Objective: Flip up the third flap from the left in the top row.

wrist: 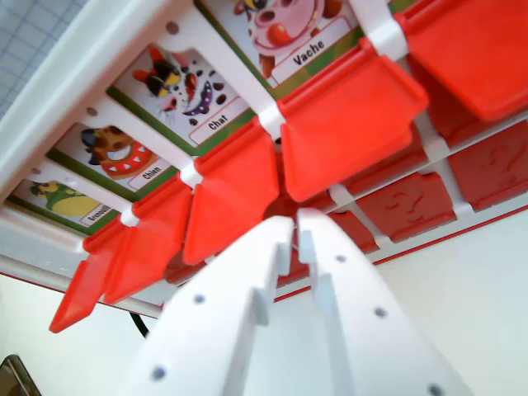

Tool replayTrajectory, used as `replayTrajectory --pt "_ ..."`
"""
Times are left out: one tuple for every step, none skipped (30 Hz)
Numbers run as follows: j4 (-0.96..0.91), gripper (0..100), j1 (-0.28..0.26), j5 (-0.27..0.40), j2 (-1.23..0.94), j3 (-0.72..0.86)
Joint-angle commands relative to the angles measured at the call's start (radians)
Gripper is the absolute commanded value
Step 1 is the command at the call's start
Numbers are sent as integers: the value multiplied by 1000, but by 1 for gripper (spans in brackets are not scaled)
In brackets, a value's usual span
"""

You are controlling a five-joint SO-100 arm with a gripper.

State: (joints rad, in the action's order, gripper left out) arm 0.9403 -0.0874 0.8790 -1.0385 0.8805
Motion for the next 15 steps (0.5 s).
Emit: replayTrajectory --pt "-44 0 -15 -20 -29 -104" --pt "-55 0 -18 -32 -26 -106" --pt "-61 0 -20 -40 -23 -107" --pt "-67 0 -21 -48 -20 -110" --pt "-71 0 -25 -57 -17 -112" --pt "-74 0 -26 -63 -11 -115" --pt "-78 0 -28 -69 -8 -117" --pt "-83 0 -29 -77 -3 -118" --pt "-92 0 -29 -86 0 -120" --pt "-100 0 -29 -94 5 -121" --pt "-107 0 -29 -103 8 -126" --pt "-114 0 -29 -107 12 -130" --pt "-120 0 -29 -109 18 -137" --pt "-126 0 -29 -114 23 -144" --pt "-132 0 -29 -115 26 -152"
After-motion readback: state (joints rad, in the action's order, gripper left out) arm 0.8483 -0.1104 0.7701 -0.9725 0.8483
